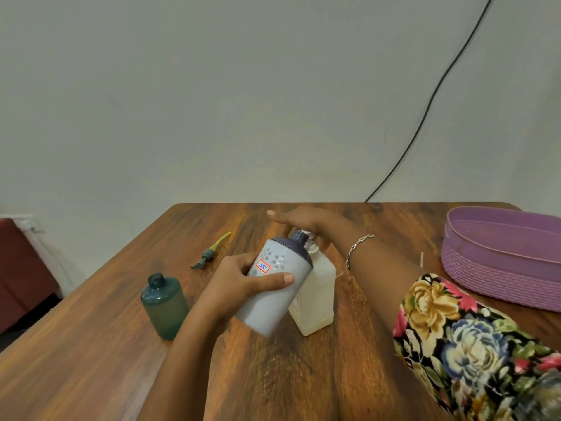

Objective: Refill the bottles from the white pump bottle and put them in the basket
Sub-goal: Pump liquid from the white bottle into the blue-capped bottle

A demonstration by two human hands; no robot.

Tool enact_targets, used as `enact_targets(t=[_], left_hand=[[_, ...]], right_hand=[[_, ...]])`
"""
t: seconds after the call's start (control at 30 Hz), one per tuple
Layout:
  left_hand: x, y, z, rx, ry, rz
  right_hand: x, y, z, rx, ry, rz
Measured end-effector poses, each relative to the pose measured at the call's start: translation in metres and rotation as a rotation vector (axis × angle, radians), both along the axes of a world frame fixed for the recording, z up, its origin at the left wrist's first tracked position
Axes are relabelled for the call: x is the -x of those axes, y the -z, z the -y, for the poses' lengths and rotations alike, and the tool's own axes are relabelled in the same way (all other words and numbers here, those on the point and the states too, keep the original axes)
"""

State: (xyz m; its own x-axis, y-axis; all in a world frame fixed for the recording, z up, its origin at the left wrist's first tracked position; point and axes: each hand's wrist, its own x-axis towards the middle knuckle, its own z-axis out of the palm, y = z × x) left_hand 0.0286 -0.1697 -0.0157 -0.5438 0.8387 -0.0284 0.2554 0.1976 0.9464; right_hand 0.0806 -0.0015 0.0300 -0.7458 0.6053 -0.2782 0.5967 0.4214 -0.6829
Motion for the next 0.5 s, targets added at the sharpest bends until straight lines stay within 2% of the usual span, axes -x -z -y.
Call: enact_targets(t=[0.27, 0.37, 0.5], left_hand=[[0.005, 0.011, 0.002, 0.050, 0.001, -0.012], [0.003, 0.007, 0.001, 0.046, 0.014, -0.016], [0.001, -0.004, 0.002, 0.002, 0.008, -0.015]], right_hand=[[0.007, 0.017, -0.002, -0.035, -0.028, 0.068], [0.005, 0.015, -0.004, -0.009, -0.017, 0.024], [0.008, 0.005, -0.006, -0.081, 0.002, -0.061]])
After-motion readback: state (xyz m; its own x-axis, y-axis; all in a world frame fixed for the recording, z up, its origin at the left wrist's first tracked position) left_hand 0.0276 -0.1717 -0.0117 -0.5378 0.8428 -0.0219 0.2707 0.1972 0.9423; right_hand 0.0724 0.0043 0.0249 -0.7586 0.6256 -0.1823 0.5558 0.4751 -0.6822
